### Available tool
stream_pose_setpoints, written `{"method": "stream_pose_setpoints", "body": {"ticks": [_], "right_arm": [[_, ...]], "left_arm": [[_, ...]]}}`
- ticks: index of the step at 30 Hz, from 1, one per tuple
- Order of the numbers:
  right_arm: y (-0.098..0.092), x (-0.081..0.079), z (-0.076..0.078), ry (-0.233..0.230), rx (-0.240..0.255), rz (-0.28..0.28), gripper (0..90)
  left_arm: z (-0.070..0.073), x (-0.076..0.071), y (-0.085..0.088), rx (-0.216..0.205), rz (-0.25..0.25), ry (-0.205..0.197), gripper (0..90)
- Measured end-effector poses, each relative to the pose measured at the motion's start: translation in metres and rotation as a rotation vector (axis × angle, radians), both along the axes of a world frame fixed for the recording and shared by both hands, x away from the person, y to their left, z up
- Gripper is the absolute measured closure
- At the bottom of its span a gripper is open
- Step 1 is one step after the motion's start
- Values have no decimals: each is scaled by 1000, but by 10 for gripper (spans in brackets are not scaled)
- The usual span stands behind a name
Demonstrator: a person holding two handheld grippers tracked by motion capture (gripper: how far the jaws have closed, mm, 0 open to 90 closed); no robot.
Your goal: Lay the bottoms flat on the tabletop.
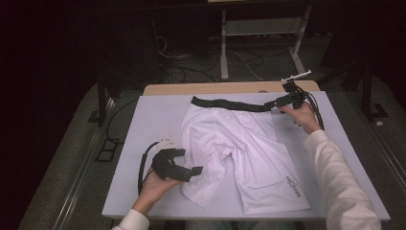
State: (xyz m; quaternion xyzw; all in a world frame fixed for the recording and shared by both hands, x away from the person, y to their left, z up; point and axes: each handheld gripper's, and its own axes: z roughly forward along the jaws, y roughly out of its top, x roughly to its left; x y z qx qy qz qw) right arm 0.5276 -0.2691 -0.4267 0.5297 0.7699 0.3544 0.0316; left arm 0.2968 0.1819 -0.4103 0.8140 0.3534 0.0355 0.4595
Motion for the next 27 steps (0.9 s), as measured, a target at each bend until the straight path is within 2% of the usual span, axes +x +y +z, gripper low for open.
{"method": "stream_pose_setpoints", "body": {"ticks": [4,7,12,16,18,21,24,27], "right_arm": [[-3,7,-7,12,9,-27,102],[-5,9,-12,18,26,-49,142],[-2,12,-21,39,21,-72,202],[5,13,-26,50,12,-67,334],[7,13,-27,42,15,-60,450],[9,13,-28,63,51,-36,617],[10,13,-26,53,42,-36,806],[9,14,-23,45,40,-34,837]], "left_arm": [[-3,-1,16,-8,46,4,0],[-7,-3,26,-23,68,4,0],[-16,-8,38,-35,91,16,0],[-19,-10,43,-46,96,22,0],[-21,-10,45,-50,95,27,0],[-23,-9,46,-49,93,31,0],[-24,-9,46,-45,89,33,0],[-25,-10,46,-45,87,35,0]]}}
